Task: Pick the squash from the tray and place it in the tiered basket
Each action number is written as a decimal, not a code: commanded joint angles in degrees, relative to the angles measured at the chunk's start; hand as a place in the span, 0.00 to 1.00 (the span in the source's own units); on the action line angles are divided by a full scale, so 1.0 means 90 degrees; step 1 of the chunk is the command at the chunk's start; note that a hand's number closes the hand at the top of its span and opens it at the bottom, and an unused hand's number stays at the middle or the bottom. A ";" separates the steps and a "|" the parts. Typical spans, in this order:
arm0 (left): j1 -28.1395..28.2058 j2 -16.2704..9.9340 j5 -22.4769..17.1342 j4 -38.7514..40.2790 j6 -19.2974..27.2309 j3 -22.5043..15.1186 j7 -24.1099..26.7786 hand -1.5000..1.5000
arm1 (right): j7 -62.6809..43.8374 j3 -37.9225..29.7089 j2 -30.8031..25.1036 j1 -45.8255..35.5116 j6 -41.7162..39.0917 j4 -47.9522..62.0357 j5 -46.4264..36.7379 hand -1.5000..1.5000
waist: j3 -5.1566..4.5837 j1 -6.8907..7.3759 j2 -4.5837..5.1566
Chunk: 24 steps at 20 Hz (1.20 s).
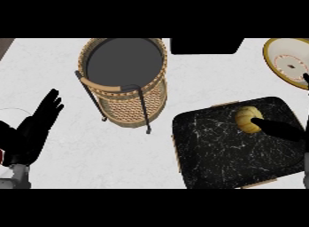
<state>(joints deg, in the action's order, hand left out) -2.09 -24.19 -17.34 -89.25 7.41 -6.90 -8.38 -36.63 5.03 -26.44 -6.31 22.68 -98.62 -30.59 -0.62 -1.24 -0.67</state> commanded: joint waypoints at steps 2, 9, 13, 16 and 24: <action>0.0006 -0.0030 -0.0076 -0.0108 -0.0050 0.0025 -0.0138 0.50 | -0.1681 0.0667 -0.0654 -0.0062 -0.2174 -0.0585 0.0294 0.00 | 0.0009 0.0102 0.0000; -0.0175 0.0158 0.0105 -0.0227 0.0047 -0.0103 -0.0236 0.50 | -0.4694 0.0921 -0.0311 -0.1812 -0.3661 -0.1458 0.0813 0.00 | 0.0049 0.0215 0.0056; -0.0118 0.0107 0.0099 0.0022 -0.0222 0.0017 -0.0026 0.50 | -0.4749 0.0967 0.0026 -0.1982 -0.3405 -0.0904 0.0391 0.00 | 0.0055 0.0205 0.0081; -0.0195 0.0077 0.0065 -0.0060 -0.0219 0.0094 -0.0195 0.50 | -0.4918 0.0842 0.0081 -0.2025 -0.3581 -0.0823 0.0406 0.00 | 0.0057 0.0172 0.0070; -0.0240 0.0266 0.0157 0.0022 -0.0275 0.0118 -0.0150 0.50 | -0.4410 0.0921 0.0588 -0.1573 -0.3348 -0.0046 -0.0394 0.00 | 0.0064 0.0157 0.0072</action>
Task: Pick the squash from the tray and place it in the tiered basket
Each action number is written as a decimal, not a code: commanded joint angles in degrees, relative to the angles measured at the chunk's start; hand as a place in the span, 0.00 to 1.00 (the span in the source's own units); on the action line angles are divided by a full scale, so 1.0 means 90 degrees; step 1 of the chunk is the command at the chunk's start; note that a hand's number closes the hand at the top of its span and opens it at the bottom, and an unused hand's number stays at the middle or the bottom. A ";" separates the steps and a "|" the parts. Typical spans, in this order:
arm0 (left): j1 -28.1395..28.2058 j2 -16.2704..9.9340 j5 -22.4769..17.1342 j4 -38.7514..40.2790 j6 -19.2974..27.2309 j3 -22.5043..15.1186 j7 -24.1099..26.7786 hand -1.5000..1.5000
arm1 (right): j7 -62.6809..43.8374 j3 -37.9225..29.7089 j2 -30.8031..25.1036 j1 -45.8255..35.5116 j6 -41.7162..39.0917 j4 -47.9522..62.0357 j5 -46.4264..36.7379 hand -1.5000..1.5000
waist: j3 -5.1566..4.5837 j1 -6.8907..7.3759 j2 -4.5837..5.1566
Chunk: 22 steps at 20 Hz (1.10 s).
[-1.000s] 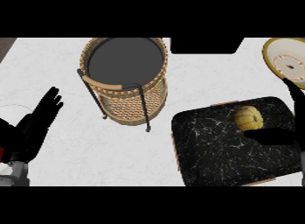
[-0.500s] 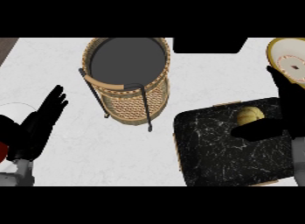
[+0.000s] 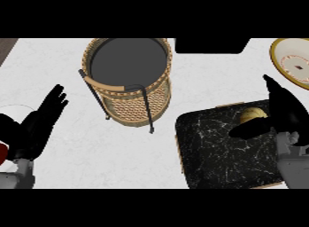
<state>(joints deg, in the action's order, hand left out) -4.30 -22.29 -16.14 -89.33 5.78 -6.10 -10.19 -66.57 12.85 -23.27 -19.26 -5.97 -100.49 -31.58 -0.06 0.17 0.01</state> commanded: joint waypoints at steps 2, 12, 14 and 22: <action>-0.0231 -0.0005 -0.0034 0.0252 -0.0156 0.0220 -0.0048 0.50 | -0.0351 0.0141 0.0365 0.0353 0.0292 0.0545 -0.0666 0.00 | 0.0005 -0.0027 0.0005; -0.0060 0.0366 0.0327 0.0094 -0.0163 0.0239 -0.0119 0.50 | 0.0558 -0.0573 0.0402 0.0704 0.0272 0.0931 -0.1391 0.00 | 0.0007 -0.0022 0.0000; 0.0161 0.0302 0.0180 0.0079 -0.0411 0.0450 0.0079 0.50 | 0.0025 -0.0136 0.0931 0.0835 0.0323 0.0692 -0.1838 0.00 | 0.0005 -0.0008 -0.0004; 0.0256 0.0314 0.0315 -0.0185 -0.0623 0.0422 0.0031 0.50 | 0.0825 -0.0412 0.0899 0.0439 -0.0514 0.1709 -0.1120 1.00 | 0.0007 0.0033 0.0003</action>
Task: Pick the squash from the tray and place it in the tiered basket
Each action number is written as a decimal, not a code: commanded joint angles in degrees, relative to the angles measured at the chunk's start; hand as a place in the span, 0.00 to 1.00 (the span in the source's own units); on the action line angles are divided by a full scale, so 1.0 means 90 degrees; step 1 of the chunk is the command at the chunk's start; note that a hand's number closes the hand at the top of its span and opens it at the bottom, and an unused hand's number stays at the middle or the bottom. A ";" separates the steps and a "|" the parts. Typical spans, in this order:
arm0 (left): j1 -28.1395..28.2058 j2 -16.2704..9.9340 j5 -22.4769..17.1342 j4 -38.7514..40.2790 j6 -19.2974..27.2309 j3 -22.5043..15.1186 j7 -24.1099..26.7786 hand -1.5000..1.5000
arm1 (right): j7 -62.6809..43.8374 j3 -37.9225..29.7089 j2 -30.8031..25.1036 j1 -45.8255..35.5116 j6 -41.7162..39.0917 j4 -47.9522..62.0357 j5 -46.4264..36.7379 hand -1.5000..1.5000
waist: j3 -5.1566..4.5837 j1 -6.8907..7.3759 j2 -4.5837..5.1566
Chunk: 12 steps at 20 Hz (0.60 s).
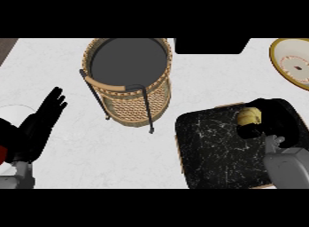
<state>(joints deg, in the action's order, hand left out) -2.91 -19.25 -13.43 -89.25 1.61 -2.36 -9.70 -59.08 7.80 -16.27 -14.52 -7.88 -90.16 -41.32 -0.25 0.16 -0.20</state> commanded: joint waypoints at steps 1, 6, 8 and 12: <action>-0.0425 0.0123 0.0151 0.0093 0.0190 0.0047 -0.0282 0.50 | -0.0258 0.0403 0.0138 0.0229 -0.0482 -0.0027 -0.0160 1.00 | 0.0027 -0.0035 0.0020; -0.0220 0.0012 0.0062 -0.0022 -0.0132 0.0243 -0.0395 0.50 | 0.0008 0.0548 0.0191 0.0079 -0.0411 0.0163 -0.0624 1.00 | 0.0027 -0.0005 0.0019; -0.0045 -0.0022 -0.0122 0.0016 -0.0278 0.0344 -0.0101 0.50 | 0.1411 0.0475 -0.0786 0.0543 -0.0922 -0.0048 -0.0169 1.00 | 0.0028 -0.0047 0.0011; -0.0099 0.0044 0.0086 -0.0133 -0.0047 0.0194 -0.0284 0.50 | 0.3414 0.1335 -0.1590 0.1125 -0.0754 0.0078 -0.0564 1.00 | 0.0046 -0.0031 0.0028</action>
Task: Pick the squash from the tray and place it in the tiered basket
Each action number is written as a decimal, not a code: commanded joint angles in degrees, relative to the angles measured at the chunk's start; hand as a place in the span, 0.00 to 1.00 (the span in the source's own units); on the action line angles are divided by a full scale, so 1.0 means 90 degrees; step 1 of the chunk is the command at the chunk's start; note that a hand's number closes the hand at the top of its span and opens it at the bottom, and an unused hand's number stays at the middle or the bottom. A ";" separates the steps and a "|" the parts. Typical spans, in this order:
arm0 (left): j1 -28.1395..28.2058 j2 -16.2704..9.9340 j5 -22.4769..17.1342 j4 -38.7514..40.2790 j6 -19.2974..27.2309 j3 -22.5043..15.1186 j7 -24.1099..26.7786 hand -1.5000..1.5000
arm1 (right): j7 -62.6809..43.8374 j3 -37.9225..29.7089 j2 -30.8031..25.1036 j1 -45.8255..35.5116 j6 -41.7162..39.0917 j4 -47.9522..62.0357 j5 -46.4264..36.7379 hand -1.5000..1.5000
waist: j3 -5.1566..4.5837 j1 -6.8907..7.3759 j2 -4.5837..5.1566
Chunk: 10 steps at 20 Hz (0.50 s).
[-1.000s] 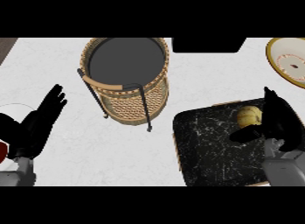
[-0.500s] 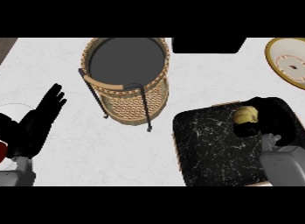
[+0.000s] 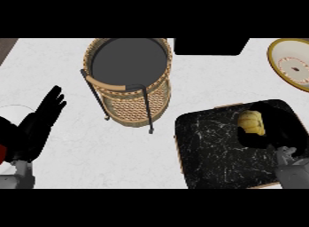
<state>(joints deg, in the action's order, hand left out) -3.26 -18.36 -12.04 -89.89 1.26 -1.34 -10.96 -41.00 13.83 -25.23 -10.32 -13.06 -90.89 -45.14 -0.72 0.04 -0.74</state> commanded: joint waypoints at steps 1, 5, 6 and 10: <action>-0.0005 -0.0003 -0.0118 -0.0102 -0.0022 0.0071 -0.0156 0.50 | 0.1607 0.0689 -0.0813 0.0807 -0.0128 -0.0136 -0.0219 1.00 | 0.0089 -0.0064 0.0063; -0.0277 0.0172 0.0129 0.0017 0.0156 0.0014 -0.0180 0.50 | 0.2394 0.0169 -0.1038 0.0883 0.1173 -0.0240 -0.0712 1.00 | 0.0084 -0.0052 0.0077; 0.0290 0.0056 0.0102 -0.0239 -0.0054 -0.0008 0.0013 0.50 | 0.2734 -0.0157 -0.1147 0.0898 0.1485 -0.0154 -0.0573 1.00 | 0.0085 -0.0008 0.0071; 0.0353 0.0163 0.0072 -0.0113 -0.0022 0.0022 0.0118 0.50 | 0.2780 -0.0701 -0.0796 0.0928 0.2026 -0.1458 0.0093 1.00 | 0.0082 -0.0113 0.0034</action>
<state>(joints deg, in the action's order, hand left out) -1.94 -17.41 -11.15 -90.62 1.38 -1.30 -10.95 -19.45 11.13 -33.31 -2.99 0.25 -97.95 -47.56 -0.15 -0.60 -0.42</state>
